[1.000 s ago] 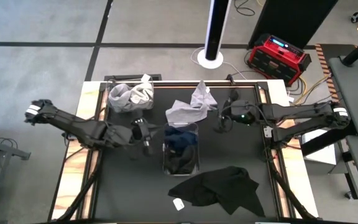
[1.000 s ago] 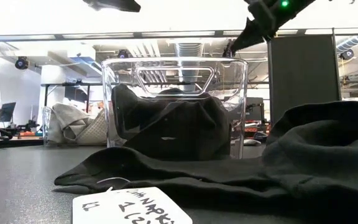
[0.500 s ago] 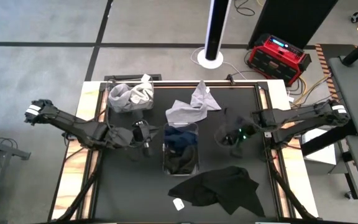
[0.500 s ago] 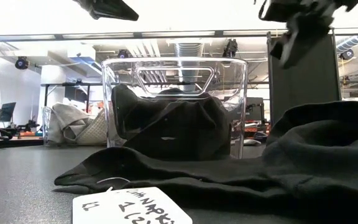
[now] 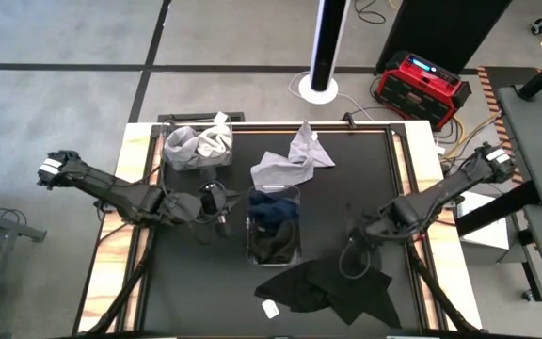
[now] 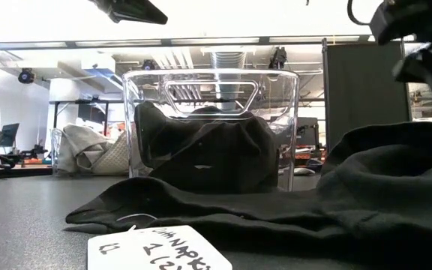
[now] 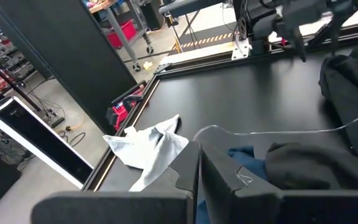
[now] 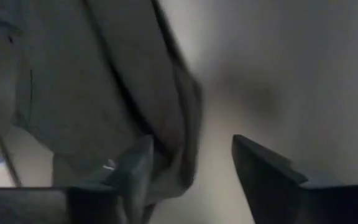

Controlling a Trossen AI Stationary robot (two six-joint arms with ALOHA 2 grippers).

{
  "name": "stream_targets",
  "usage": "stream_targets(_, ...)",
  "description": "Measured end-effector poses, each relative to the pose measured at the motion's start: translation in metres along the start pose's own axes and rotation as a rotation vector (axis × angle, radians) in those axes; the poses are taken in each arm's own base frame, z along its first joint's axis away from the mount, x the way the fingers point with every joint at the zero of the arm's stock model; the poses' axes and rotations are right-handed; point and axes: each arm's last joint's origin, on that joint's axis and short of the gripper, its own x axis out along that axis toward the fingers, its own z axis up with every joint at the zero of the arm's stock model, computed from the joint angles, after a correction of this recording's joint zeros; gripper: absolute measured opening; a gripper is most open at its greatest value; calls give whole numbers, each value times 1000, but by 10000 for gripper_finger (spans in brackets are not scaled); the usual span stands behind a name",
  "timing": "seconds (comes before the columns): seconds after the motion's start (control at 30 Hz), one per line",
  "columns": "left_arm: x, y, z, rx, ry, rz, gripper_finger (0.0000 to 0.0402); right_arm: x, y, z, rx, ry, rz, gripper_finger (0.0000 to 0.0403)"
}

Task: Sort towels by color in basket
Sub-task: Put the black towel into the bottom transparent bin

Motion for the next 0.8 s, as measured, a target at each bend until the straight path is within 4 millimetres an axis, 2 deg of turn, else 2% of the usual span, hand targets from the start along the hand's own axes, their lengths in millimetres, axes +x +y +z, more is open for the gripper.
stream_targets(0.1, 0, 0, 0, -1, -1, 0, 0, 9, 5, 0, 41, 51, 4, 240)
stream_targets(0.2, 0, 0, 0, -6, -1, 0, 0, 18, 6, 2, 62, 72, -18, 256)
stream_targets(0.4, 0, 0, 0, -8, 0, 0, 0, 43, 5, 3, 62, 135, -80, 236)
stream_targets(0.53, 0, 0, 0, -8, 0, 0, 0, 53, 7, 7, 17, 138, -77, 176)
stream_targets(0.7, 0, 0, 0, -8, 0, -1, 0, 51, 10, 8, -85, 105, -40, 32)
stream_targets(0.8, 0, 0, 0, -8, 1, -1, 0, 40, 10, 6, -118, 69, -19, 13)
